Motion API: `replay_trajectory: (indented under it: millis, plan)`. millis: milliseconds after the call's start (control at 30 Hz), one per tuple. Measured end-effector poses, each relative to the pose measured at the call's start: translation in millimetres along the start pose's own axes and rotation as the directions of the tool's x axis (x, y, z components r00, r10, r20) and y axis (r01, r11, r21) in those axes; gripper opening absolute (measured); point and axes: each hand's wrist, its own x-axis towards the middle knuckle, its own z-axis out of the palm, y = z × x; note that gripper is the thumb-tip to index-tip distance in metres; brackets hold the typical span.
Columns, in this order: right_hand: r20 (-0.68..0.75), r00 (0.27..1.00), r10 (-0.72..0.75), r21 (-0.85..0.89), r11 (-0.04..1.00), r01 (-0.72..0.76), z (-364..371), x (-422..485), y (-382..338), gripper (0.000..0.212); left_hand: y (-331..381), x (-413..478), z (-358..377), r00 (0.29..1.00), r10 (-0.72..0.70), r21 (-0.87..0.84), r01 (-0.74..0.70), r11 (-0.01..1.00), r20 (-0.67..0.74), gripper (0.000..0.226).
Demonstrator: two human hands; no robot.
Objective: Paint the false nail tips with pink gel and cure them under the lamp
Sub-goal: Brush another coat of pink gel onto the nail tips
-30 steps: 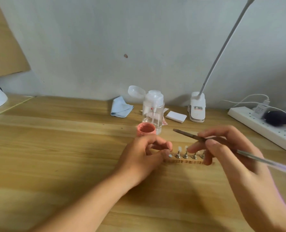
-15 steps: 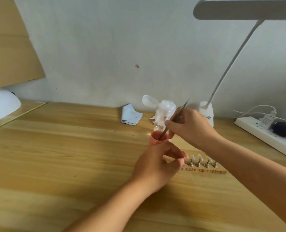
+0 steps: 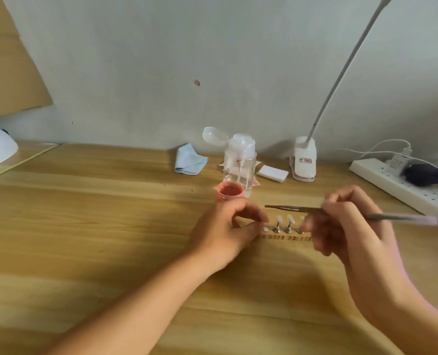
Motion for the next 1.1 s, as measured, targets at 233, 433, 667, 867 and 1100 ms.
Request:
replay_trajectory:
  millis: [233, 433, 667, 867, 1100]
  plan:
    - [0.171, 0.982, 0.076, 0.015, 0.997, -0.080, -12.8, -4.8, 15.9, 0.010, 2.7, 0.2, 1.1, 1.000, -0.021, -0.047, 0.021, 0.999, -0.002, 0.031]
    - [0.197, 0.977, 0.081, -0.013, 0.997, -0.080, -12.3, 0.5, 28.0, 0.013, 1.0, 0.6, 1.8, 0.999, -0.036, -0.051, 0.036, 0.998, 0.005, 0.031]
    - [0.195, 0.979, 0.065, 0.009, 0.998, -0.068, -13.2, 1.6, 30.0, 0.009, 2.3, -0.4, 0.8, 1.000, -0.022, -0.071, 0.023, 0.997, 0.015, 0.026]
    - [0.208, 0.976, 0.059, -0.007, 0.998, -0.059, -12.2, 0.2, 29.3, 0.011, 0.3, 0.6, 2.0, 1.000, -0.012, -0.057, 0.012, 0.998, 0.002, 0.025]
    - [0.196, 0.980, 0.034, -0.016, 0.999, -0.032, -11.8, 0.0, 29.2, 0.014, -1.0, 1.7, 2.2, 1.000, 0.020, -0.048, -0.019, 0.999, 0.006, 0.033]
